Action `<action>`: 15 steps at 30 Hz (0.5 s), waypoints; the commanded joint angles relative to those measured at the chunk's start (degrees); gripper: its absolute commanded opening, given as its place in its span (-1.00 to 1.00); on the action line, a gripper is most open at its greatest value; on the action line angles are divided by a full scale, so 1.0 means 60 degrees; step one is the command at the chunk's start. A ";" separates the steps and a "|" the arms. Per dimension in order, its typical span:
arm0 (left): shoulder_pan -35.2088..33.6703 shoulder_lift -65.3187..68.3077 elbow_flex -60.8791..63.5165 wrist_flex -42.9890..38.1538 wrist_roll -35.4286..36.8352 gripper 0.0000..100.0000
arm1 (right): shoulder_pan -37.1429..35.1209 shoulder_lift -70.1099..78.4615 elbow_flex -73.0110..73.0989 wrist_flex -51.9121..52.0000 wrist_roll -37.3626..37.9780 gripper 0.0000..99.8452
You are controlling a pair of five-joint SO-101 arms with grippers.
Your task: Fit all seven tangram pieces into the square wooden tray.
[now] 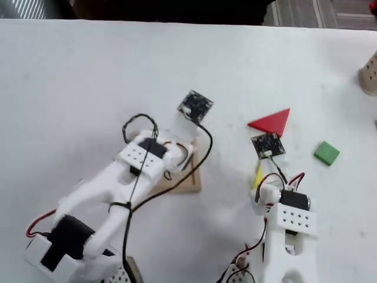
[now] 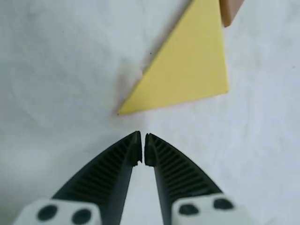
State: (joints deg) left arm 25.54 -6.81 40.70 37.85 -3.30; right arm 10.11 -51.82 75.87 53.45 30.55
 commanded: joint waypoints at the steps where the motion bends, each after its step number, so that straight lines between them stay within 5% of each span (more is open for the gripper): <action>1: 0.0256 -0.0388 0.0059 -0.0703 0.0117 -0.95 | -0.0125 -0.0212 -0.0044 -0.0168 0.0132 -0.96; 6: 0.0198 0.1033 -0.0689 -0.0630 0.0132 -0.95 | -0.0125 -0.0212 -0.0044 -0.0168 0.0132 -0.96; 15: 0.0183 0.2015 -0.1744 0.1641 0.0044 -0.95 | -0.0125 -0.0212 -0.0044 -0.0183 0.0132 -0.96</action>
State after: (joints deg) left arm 26.15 5.23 32.88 43.12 -3.03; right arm 10.11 -51.82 75.87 53.45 30.55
